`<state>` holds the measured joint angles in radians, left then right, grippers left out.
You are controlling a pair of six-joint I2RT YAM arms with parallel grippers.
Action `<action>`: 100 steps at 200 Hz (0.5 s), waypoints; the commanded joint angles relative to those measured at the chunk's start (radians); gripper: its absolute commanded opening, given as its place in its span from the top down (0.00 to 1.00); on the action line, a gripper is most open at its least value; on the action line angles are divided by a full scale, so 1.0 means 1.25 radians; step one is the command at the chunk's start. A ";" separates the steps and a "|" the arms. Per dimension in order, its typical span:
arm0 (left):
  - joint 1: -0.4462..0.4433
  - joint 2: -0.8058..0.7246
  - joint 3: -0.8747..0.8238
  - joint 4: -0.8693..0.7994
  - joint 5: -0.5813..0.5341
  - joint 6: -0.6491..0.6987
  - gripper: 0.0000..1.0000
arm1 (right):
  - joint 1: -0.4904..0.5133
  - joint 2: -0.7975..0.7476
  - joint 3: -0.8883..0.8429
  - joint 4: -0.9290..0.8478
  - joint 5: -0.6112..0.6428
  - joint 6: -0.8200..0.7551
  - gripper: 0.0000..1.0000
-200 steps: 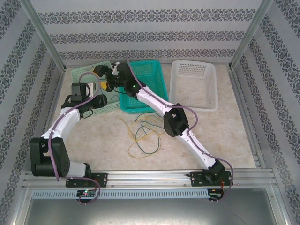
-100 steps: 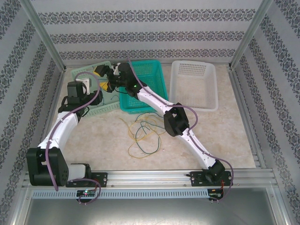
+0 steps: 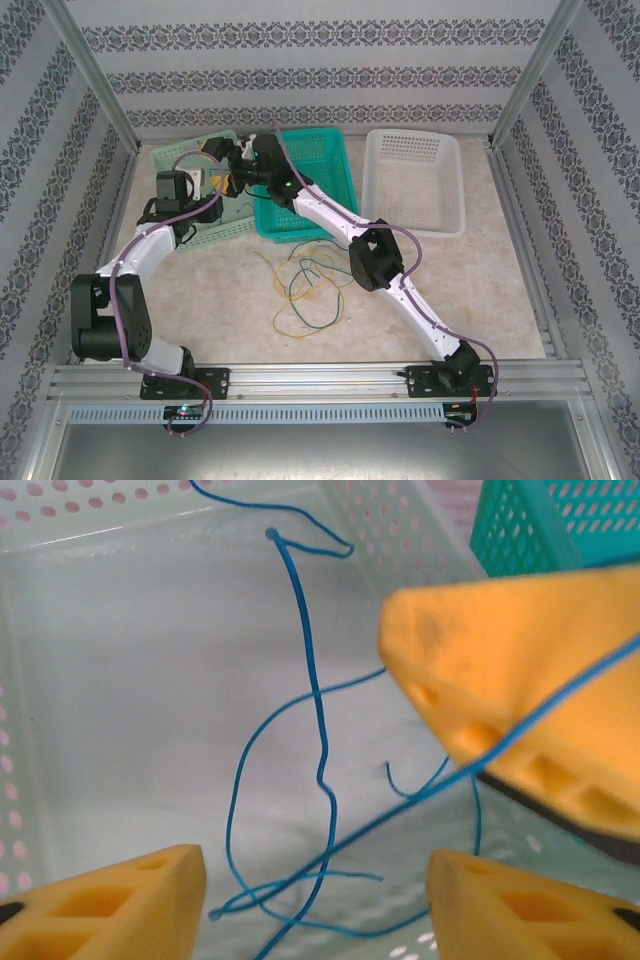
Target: Untangle the cables
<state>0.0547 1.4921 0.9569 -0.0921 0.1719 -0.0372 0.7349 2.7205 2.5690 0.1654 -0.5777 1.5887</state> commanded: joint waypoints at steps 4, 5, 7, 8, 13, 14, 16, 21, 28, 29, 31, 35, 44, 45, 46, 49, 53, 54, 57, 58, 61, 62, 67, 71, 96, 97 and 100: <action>0.009 0.045 0.042 0.055 0.008 0.021 0.55 | -0.005 -0.055 -0.019 0.046 -0.015 0.034 0.02; 0.009 0.046 0.043 0.054 0.009 0.021 0.57 | -0.006 -0.055 -0.019 0.047 -0.015 0.035 0.02; 0.009 0.051 0.044 0.053 0.010 0.020 0.59 | -0.005 -0.055 -0.019 0.049 -0.016 0.036 0.02; 0.009 0.053 0.045 0.054 0.010 0.019 0.61 | -0.005 -0.055 -0.019 0.050 -0.016 0.036 0.02; 0.009 0.057 0.046 0.055 0.013 0.016 0.67 | -0.006 -0.055 -0.019 0.051 -0.017 0.039 0.02; 0.009 0.058 0.046 0.056 0.012 0.016 0.68 | -0.007 -0.055 -0.019 0.052 -0.017 0.040 0.02; 0.009 0.059 0.046 0.056 0.013 0.014 0.71 | -0.006 -0.055 -0.018 0.053 -0.017 0.040 0.02; 0.009 0.060 0.044 0.060 0.013 0.011 0.79 | -0.007 -0.056 -0.018 0.052 -0.018 0.041 0.02; 0.009 0.059 0.040 0.067 0.010 0.005 0.88 | -0.008 -0.059 -0.019 0.050 -0.018 0.040 0.02; 0.009 0.059 0.039 0.068 0.009 0.004 0.89 | -0.009 -0.059 -0.020 0.050 -0.018 0.039 0.02; 0.009 0.057 0.038 0.070 0.010 0.003 0.91 | -0.008 -0.059 -0.020 0.049 -0.018 0.037 0.02; 0.009 0.054 0.034 0.074 0.008 0.001 0.94 | -0.008 -0.061 -0.021 0.046 -0.019 0.036 0.02; 0.010 0.048 0.032 0.076 0.007 -0.001 1.00 | -0.009 -0.065 -0.029 0.040 -0.020 0.034 0.02; 0.010 0.047 0.032 0.076 0.006 -0.001 1.00 | -0.010 -0.065 -0.031 0.040 -0.020 0.033 0.02; 0.010 0.045 0.032 0.075 0.006 -0.001 1.00 | -0.010 -0.065 -0.032 0.040 -0.020 0.033 0.02; 0.010 0.044 0.033 0.074 0.002 -0.001 1.00 | -0.010 -0.068 -0.037 0.039 -0.021 0.033 0.02; 0.010 0.040 0.035 0.071 -0.002 -0.002 1.00 | -0.010 -0.070 -0.044 0.038 -0.021 0.034 0.02; 0.010 0.039 0.036 0.070 -0.004 -0.003 1.00 | -0.011 -0.071 -0.047 0.038 -0.021 0.033 0.02; 0.010 0.036 0.037 0.067 -0.009 -0.003 1.00 | -0.012 -0.073 -0.052 0.038 -0.023 0.032 0.02; 0.011 0.035 0.038 0.065 -0.010 -0.004 1.00 | -0.012 -0.074 -0.055 0.038 -0.023 0.033 0.02; 0.011 0.033 0.040 0.061 -0.015 -0.005 1.00 | -0.012 -0.076 -0.064 0.037 -0.023 0.034 0.02; 0.011 0.032 0.041 0.060 -0.017 -0.006 1.00 | -0.012 -0.076 -0.067 0.037 -0.024 0.035 0.02; 0.013 0.031 0.045 0.054 -0.024 -0.009 1.00 | -0.011 -0.080 -0.082 0.042 -0.027 0.037 0.02; 0.015 0.030 0.052 0.046 -0.032 -0.011 1.00 | -0.012 -0.083 -0.095 0.046 -0.029 0.040 0.02; 0.035 0.047 0.102 -0.026 -0.070 -0.050 1.00 | -0.009 -0.113 -0.167 0.075 -0.051 0.034 0.02; 0.036 0.048 0.105 -0.029 -0.070 -0.052 1.00 | -0.009 -0.115 -0.171 0.077 -0.052 0.032 0.02; 0.040 0.052 0.113 -0.039 -0.070 -0.058 1.00 | -0.009 -0.120 -0.179 0.080 -0.053 0.030 0.02</action>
<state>0.0643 1.5604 1.0138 -0.0685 0.1394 -0.0502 0.7288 2.6465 2.4172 0.2054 -0.6014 1.6260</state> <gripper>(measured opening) 0.044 0.982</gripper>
